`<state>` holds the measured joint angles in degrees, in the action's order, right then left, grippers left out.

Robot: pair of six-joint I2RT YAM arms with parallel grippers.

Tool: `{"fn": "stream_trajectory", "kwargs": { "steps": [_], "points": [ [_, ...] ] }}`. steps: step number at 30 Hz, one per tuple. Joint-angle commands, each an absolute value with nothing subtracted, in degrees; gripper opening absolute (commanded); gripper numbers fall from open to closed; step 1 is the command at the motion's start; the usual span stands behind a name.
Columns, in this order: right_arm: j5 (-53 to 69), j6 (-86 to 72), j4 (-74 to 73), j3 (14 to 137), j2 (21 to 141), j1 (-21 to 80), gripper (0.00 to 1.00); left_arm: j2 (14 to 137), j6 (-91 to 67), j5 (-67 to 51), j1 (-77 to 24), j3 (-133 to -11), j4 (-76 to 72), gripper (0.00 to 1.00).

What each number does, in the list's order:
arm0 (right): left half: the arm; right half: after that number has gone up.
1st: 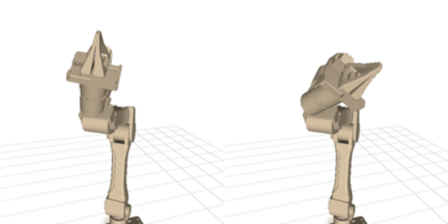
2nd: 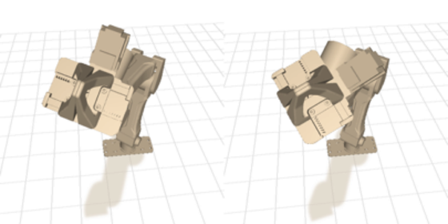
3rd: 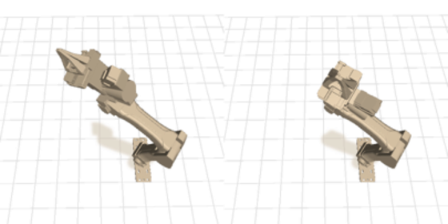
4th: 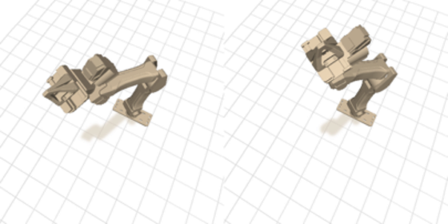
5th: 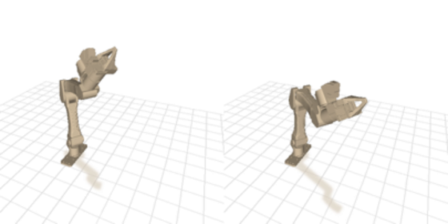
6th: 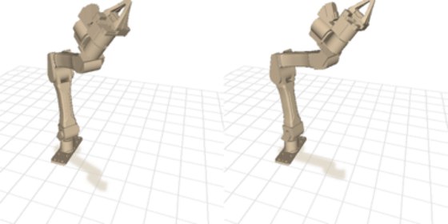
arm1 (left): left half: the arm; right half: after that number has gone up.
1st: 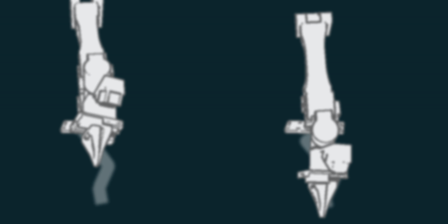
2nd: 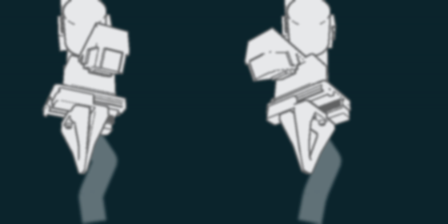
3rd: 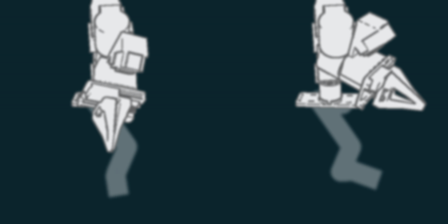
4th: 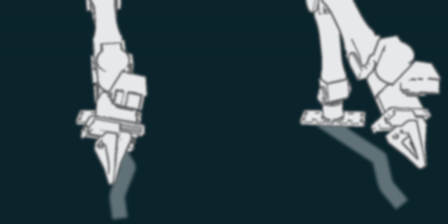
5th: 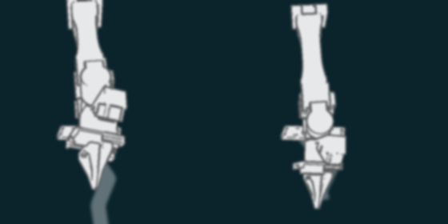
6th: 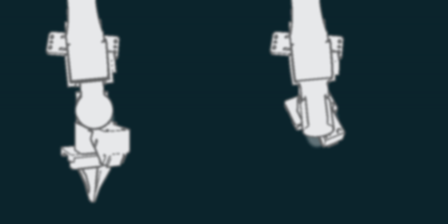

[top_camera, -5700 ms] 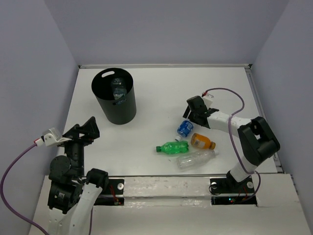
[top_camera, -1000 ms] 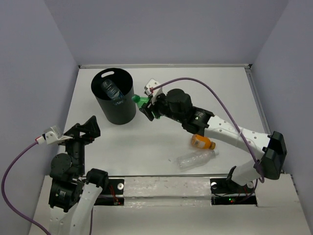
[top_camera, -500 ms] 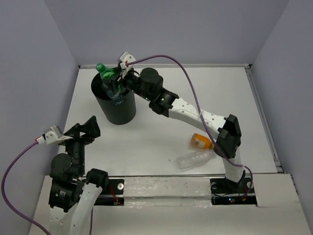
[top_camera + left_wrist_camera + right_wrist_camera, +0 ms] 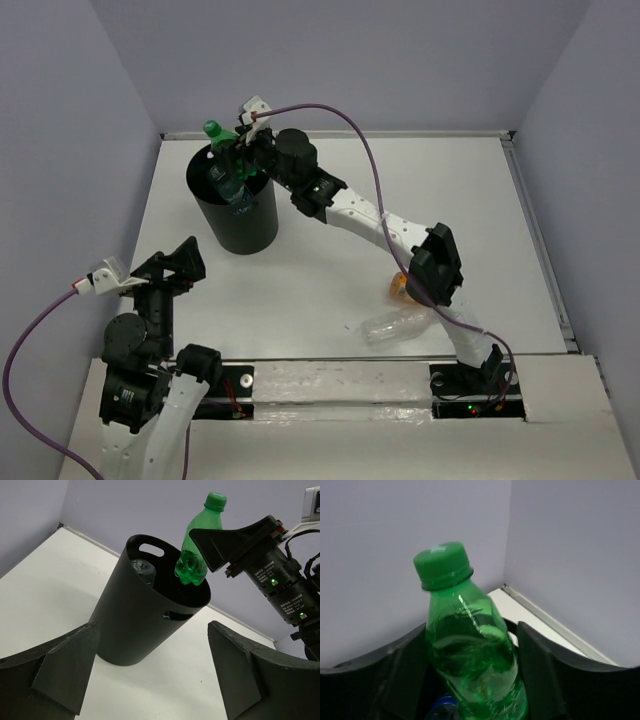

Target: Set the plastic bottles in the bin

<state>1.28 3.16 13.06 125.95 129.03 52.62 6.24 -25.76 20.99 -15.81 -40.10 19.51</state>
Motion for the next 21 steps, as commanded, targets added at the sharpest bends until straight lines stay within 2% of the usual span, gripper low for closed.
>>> {"fn": "stream_trajectory", "kwargs": {
  "steps": [1, 8, 10, 12, 13, 14, 16, 18, 21],
  "points": [
    [-0.97, 2.47, 17.41, 129.38, 126.65, 52.21, 0.92, 6.68, -24.79, 20.92, -16.26, -39.90, 16.79, 0.99],
    [0.36, 2.20, 14.94, 124.64, 120.34, 51.68, 0.91, 7.65, -24.61, 20.39, -16.35, -39.73, 16.52, 0.99],
    [-0.26, 2.29, 14.50, 116.05, 116.21, 51.68, 0.86, 7.82, -24.61, 20.48, -16.26, -39.81, 16.44, 0.99],
    [-2.81, 1.32, 14.59, 106.84, 106.56, 51.68, 0.82, 7.56, -24.52, 20.65, -16.26, -39.81, 16.61, 0.99],
    [-2.90, 0.36, 14.59, 101.48, 102.87, 51.68, 0.81, 7.38, -24.61, 20.57, -16.26, -39.81, 16.52, 0.99],
    [-2.81, 0.18, 14.59, 90.20, 95.00, 51.68, 0.81, 7.21, -24.61, 20.57, -16.26, -39.81, 16.52, 0.99],
    [-7.00, -1.30, 12.49, 75.07, 87.31, 51.68, 0.81, 6.77, -24.61, 20.22, -16.52, -39.73, 16.35, 0.99],
    [-11.14, -2.54, 8.98, 67.01, 76.88, 51.68, 0.81, 6.33, -24.61, 20.21, -16.87, -39.73, 16.26, 0.99],
    [-17.39, -9.81, -10.37, 58.37, 67.36, 49.32, 0.84, 6.07, -24.52, 20.30, -17.40, -39.73, 16.26, 0.99]
  ]
}}
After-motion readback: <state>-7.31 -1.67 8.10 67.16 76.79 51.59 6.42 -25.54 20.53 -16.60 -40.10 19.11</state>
